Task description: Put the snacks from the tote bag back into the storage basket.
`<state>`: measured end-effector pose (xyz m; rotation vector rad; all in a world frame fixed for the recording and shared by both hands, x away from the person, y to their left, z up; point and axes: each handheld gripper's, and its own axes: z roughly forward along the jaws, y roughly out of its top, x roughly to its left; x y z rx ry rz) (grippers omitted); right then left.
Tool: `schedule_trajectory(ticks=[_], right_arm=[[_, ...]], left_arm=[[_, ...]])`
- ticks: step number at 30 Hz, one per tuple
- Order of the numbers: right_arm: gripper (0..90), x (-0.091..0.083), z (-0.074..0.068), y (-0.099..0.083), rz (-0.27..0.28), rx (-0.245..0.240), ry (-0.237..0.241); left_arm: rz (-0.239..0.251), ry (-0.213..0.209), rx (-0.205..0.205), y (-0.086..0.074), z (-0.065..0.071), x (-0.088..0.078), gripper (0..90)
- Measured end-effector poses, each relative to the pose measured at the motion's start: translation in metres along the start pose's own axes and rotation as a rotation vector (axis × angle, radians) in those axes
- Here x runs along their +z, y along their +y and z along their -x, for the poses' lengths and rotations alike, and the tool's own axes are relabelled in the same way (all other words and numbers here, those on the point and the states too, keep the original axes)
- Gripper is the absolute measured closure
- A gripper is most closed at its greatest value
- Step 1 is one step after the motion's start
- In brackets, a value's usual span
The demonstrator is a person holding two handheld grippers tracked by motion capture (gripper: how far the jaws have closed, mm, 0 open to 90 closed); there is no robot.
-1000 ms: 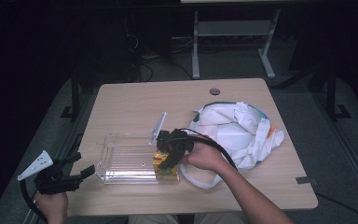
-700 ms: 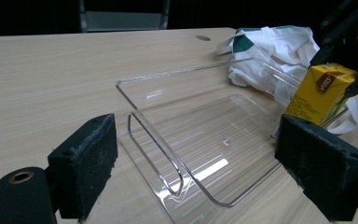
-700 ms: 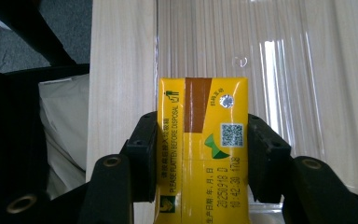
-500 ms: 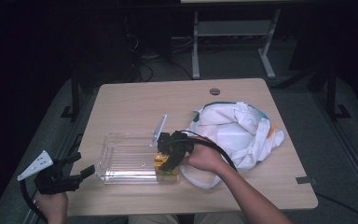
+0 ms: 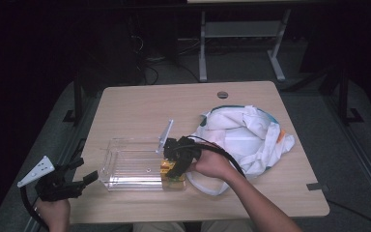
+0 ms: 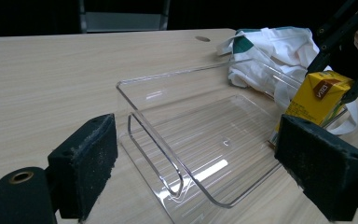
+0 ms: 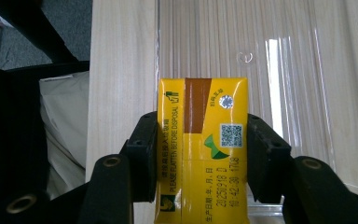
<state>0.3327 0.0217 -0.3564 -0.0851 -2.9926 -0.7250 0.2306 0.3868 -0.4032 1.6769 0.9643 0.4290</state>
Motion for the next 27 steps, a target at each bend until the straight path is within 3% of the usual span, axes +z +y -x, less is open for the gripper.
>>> schedule_trajectory(ticks=[27], right_arm=[[50.2,0.0016,-0.0019,0.0003,0.013,0.009,0.023]], left_arm=[[0.002,-0.001,0.001,0.0002,0.0001,0.0001,12.8]])
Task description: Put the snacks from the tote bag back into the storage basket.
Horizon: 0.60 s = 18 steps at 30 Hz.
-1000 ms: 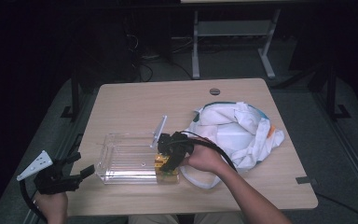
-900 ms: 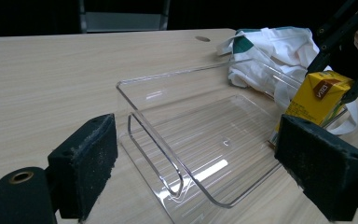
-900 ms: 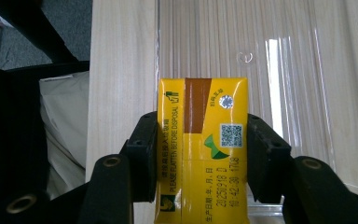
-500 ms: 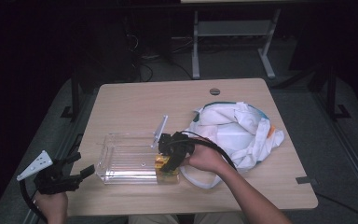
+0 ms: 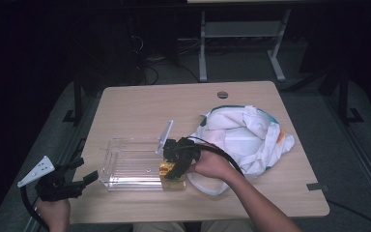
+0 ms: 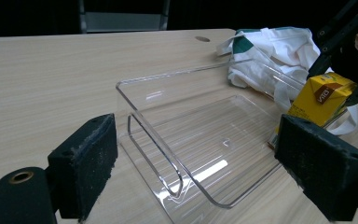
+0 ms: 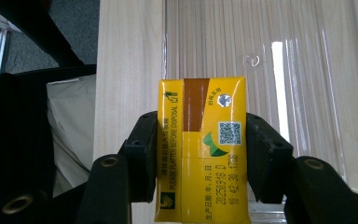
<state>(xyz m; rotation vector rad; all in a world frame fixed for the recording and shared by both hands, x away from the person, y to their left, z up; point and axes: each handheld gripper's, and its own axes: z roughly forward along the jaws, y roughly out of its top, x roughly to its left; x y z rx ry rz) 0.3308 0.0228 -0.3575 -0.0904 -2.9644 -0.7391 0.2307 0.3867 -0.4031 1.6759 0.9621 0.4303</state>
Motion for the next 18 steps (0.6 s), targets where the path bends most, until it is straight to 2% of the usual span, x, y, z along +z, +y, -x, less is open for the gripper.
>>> schedule_trajectory(ticks=[18], right_arm=[[47.4,0.0004,0.0003,-0.0004,0.007,0.019,0.004]], left_arm=[[-0.002,-0.001,-0.003,0.0002,0.0008,0.0006,12.8]])
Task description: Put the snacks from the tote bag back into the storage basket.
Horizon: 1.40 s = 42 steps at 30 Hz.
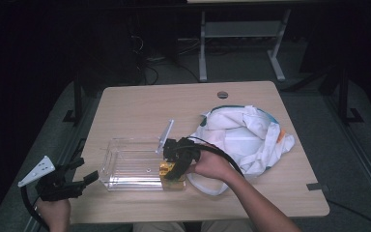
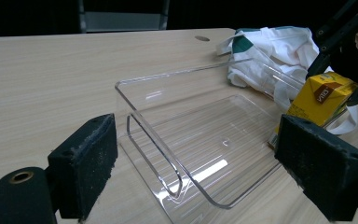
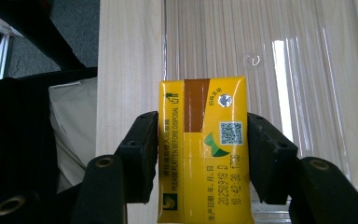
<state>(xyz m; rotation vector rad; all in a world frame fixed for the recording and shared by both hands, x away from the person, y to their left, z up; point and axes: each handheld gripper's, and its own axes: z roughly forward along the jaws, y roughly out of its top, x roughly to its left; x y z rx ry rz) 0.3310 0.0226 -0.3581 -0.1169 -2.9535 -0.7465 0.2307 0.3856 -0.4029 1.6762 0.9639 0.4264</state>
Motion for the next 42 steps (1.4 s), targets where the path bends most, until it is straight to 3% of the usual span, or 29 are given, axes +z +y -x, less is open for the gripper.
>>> schedule_trajectory(ticks=[21,42], right_arm=[[41.6,-0.001,0.001,0.000,0.019,0.009,-0.001],[37.6,-0.015,0.004,-0.003,0.067,0.028,-0.001]], left_arm=[[0.000,0.001,-0.003,0.000,0.000,0.000,12.8],[-0.001,0.001,-0.001,0.000,0.000,0.000,12.8]])
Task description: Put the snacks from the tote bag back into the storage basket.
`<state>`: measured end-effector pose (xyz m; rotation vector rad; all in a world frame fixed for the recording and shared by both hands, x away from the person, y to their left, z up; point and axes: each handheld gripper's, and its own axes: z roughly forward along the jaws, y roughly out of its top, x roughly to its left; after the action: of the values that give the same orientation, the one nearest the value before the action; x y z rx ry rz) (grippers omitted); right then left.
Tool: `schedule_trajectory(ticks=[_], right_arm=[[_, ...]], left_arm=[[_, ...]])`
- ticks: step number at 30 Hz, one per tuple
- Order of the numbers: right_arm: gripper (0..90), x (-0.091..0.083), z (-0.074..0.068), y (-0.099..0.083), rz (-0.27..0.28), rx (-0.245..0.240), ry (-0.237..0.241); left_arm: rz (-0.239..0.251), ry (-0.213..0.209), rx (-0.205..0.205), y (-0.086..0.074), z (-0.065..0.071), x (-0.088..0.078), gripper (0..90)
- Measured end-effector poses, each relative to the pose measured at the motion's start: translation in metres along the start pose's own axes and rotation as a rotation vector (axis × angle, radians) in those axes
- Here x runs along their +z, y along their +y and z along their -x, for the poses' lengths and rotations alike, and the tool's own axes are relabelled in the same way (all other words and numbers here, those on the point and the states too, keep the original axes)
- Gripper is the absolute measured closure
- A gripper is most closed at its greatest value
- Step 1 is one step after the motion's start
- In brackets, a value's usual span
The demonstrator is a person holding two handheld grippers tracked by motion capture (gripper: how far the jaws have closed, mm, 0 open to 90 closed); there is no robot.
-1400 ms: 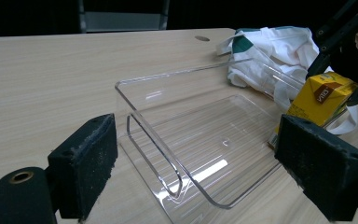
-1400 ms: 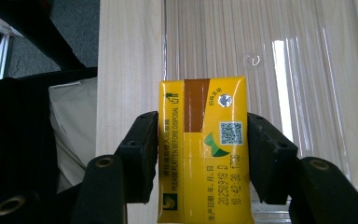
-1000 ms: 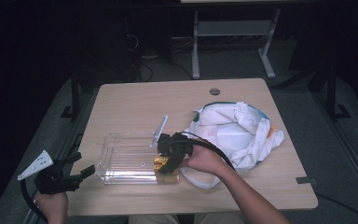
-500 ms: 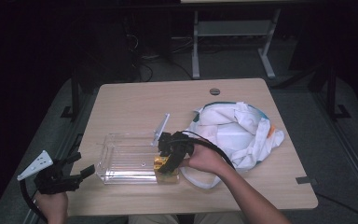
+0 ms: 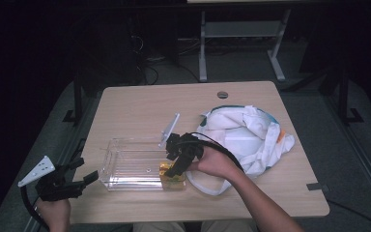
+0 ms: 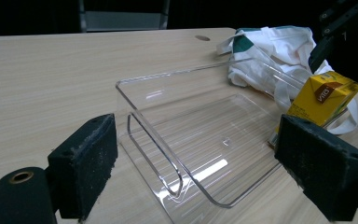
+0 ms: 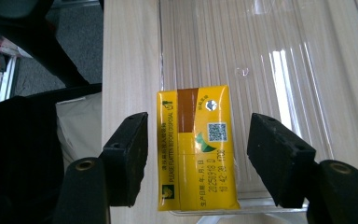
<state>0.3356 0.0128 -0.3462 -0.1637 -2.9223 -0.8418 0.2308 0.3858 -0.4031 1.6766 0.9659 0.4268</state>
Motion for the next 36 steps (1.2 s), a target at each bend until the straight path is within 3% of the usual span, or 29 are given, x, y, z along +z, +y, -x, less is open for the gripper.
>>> schedule_trajectory(ticks=[36], right_arm=[[37.5,-0.035,0.007,-0.002,0.060,0.034,-0.027]], left_arm=[[-0.003,-0.001,0.002,0.000,0.000,0.000,12.8]])
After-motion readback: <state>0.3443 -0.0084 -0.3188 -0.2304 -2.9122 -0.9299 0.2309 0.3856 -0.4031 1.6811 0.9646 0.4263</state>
